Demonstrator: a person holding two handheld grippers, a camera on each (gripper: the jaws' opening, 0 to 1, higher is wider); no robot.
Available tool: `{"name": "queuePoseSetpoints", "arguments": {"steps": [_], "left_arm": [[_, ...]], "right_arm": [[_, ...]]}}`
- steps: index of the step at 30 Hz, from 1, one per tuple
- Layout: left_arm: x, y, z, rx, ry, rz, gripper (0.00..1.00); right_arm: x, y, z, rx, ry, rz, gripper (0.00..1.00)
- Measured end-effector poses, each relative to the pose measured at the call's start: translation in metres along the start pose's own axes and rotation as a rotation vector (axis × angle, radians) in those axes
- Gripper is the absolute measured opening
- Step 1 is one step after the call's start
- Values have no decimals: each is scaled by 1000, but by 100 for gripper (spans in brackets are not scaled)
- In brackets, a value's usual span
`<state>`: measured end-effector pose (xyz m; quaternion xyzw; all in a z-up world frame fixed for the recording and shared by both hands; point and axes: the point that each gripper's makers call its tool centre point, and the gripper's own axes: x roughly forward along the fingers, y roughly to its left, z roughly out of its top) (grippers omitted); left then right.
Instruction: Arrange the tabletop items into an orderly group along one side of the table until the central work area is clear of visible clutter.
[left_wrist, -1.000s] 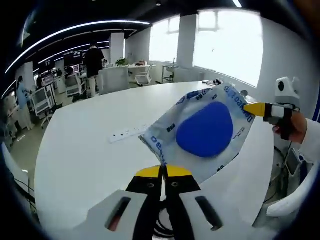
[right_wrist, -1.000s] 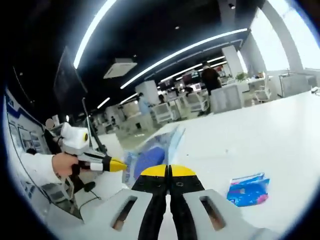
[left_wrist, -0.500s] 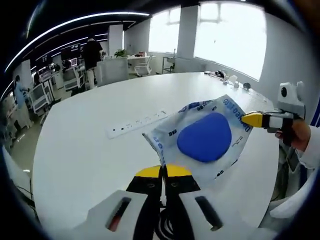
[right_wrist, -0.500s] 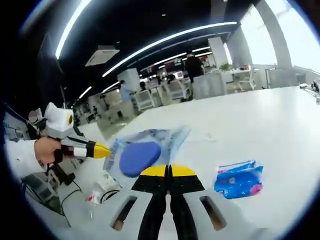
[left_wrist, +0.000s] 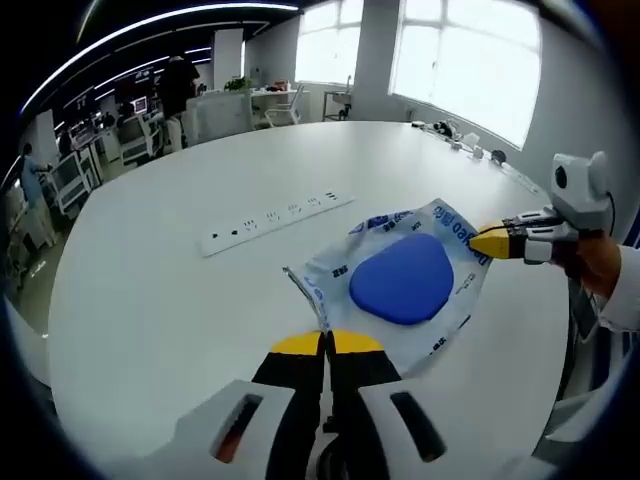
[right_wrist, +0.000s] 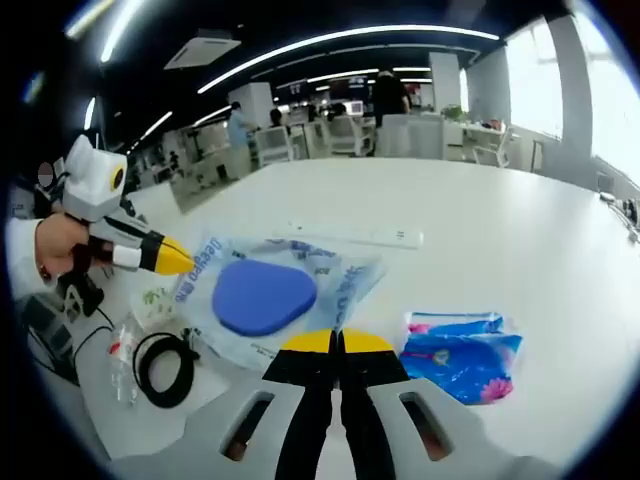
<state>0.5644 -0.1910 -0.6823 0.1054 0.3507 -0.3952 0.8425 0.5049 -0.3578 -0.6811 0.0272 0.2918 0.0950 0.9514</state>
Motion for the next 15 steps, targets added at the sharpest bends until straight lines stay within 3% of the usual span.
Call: {"name": "queuePoseSetpoints", "arguments": {"steps": [15], "left_arm": [[34,6,-21,-17,80,-12,0]], "right_arm": [[31,-12,-37,-16,94,-14,0]]}}
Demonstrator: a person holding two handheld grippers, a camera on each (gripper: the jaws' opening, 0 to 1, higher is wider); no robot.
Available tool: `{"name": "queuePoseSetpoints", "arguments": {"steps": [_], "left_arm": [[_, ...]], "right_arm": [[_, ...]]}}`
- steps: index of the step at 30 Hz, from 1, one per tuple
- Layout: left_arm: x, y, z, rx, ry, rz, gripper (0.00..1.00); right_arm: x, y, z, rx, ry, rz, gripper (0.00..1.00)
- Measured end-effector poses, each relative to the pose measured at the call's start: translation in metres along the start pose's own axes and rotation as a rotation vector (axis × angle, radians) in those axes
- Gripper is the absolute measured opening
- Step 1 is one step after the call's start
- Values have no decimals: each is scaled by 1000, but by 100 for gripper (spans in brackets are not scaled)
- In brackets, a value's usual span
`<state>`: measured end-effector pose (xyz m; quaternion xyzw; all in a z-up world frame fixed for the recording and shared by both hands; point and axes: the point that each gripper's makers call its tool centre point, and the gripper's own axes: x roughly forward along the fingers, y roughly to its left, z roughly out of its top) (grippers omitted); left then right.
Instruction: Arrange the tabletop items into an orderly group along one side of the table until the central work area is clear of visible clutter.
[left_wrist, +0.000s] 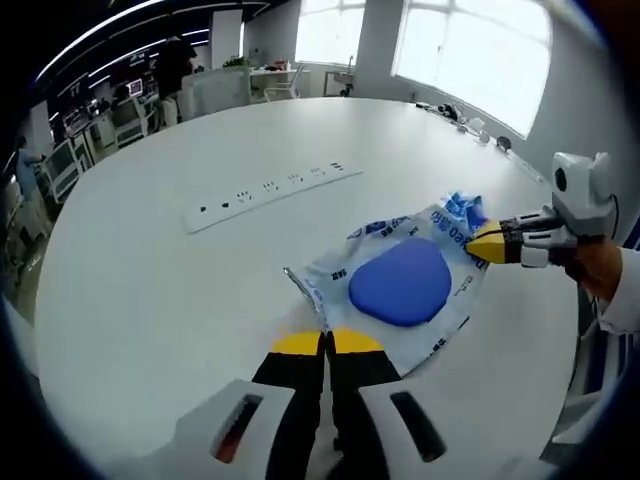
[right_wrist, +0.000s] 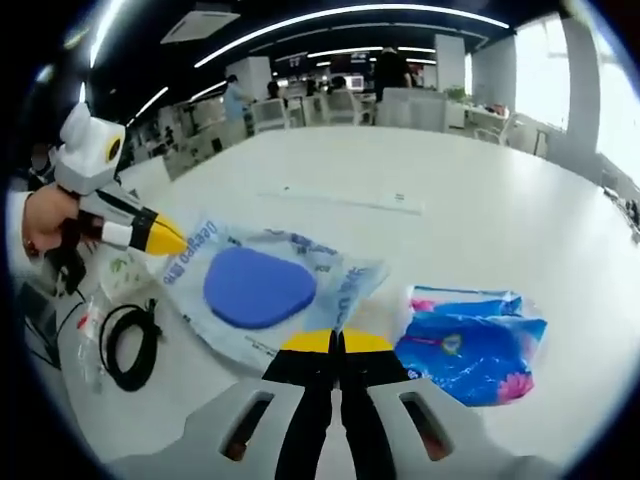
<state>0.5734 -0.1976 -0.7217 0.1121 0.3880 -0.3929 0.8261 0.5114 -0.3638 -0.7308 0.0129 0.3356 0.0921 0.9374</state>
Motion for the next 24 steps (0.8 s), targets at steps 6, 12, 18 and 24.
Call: {"name": "queuePoseSetpoints", "arguments": {"steps": [6,12,18,24], "left_arm": [[7,-1,-8,-8,25,-6,0],[13,-2,-13,-12,37,-10,0],[15,-3,-16,-23,44,-11,0],[15,1,-19,-24,44,0,0]], "right_arm": [[4,-2,-8,8,19,2,0],[6,-4,-10,9,22,3,0],[7,-7,-9,15,16,7,0],[7,-5,-8,13,17,16,1]]}}
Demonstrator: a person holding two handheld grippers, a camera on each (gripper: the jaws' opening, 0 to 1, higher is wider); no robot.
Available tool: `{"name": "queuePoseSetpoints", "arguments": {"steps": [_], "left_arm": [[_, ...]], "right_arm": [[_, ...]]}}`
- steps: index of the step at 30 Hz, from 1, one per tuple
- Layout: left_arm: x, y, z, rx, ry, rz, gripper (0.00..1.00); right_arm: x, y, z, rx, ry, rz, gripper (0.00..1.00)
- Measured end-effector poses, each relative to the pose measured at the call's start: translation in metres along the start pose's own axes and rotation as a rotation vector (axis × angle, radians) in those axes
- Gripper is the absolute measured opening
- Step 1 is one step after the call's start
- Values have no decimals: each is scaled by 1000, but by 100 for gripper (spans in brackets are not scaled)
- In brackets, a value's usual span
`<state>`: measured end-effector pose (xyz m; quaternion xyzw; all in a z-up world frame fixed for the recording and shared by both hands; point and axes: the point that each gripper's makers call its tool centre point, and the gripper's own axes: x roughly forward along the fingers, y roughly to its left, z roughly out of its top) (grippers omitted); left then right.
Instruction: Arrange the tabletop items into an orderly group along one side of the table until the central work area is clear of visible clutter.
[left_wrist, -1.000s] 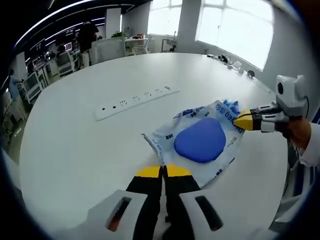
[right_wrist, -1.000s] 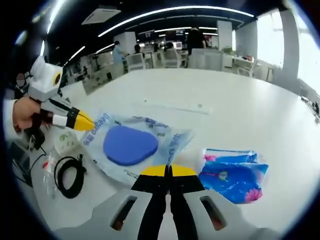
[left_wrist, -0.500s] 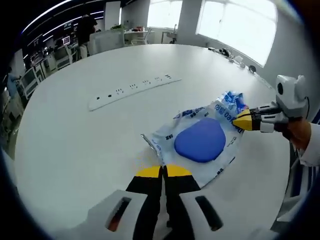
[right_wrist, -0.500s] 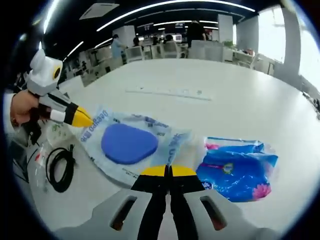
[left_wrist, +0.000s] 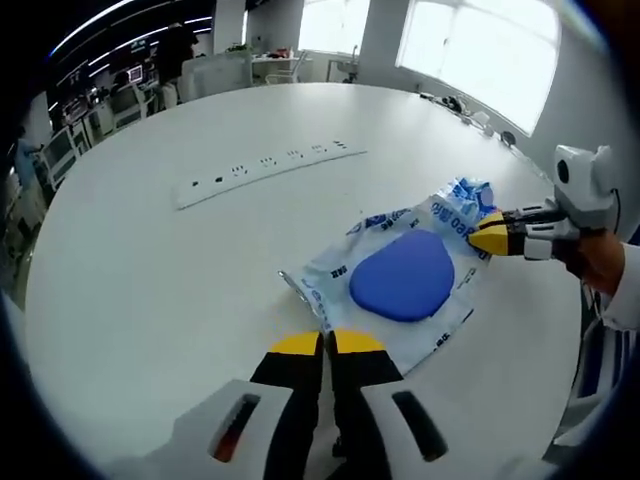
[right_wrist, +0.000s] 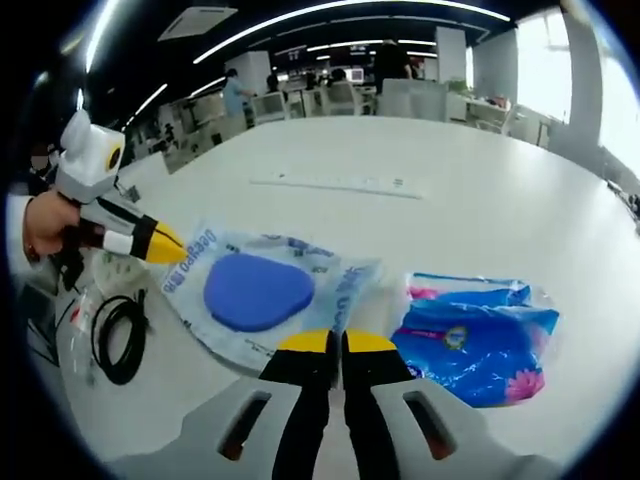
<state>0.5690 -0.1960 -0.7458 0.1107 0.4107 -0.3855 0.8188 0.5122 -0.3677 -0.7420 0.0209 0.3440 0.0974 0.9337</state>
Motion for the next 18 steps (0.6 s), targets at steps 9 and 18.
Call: {"name": "queuePoseSetpoints", "arguments": {"steps": [9,18], "left_arm": [[-4,0,1,-13,-14,-1,1],[-11,1,3,-21,-34,0,4]], "right_arm": [[-4,1,2,-20,-1,-10,6],[-13,2,11,-36,-20,-29,6]]}}
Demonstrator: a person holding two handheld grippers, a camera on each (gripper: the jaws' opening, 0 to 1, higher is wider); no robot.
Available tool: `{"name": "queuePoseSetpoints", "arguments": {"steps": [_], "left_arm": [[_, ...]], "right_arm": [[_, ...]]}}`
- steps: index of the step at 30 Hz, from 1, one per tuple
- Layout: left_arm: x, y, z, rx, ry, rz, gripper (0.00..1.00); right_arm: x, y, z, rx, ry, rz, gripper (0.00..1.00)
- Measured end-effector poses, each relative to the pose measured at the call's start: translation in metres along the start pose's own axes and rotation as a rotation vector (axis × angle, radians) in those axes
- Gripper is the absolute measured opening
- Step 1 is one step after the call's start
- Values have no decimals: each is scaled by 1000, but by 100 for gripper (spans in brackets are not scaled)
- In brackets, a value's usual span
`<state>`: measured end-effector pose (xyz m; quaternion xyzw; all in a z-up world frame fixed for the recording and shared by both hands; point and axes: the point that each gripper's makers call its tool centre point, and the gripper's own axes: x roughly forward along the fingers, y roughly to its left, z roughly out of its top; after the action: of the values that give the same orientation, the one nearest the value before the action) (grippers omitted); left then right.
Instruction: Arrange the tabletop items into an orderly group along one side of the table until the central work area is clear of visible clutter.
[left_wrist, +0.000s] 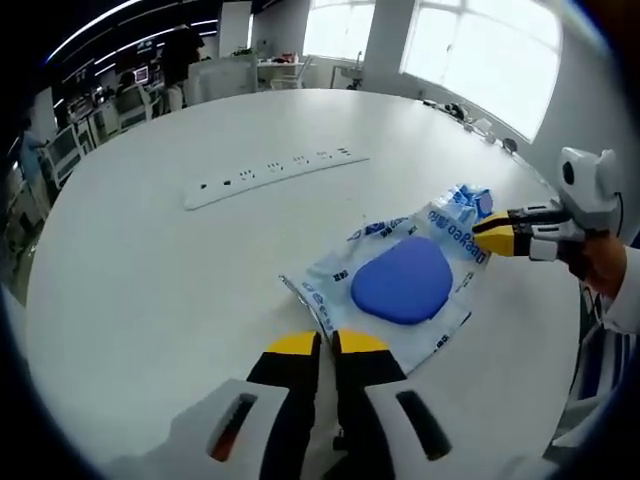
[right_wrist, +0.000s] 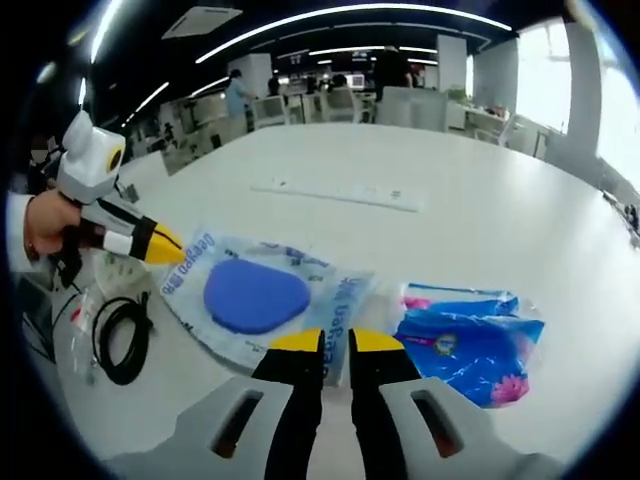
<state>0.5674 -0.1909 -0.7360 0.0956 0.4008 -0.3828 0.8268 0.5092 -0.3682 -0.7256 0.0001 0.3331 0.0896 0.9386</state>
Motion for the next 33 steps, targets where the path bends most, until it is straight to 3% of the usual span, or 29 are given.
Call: {"name": "queuePoseSetpoints", "arguments": {"steps": [10,33], "left_arm": [[-6,-1,5,0,-19,2,14],[-47,-15,38,28,-137,-55,40]], "right_arm": [[-8,-1,6,-18,-15,-9,7],[-32,14,31,-17,-85,31,26]]}}
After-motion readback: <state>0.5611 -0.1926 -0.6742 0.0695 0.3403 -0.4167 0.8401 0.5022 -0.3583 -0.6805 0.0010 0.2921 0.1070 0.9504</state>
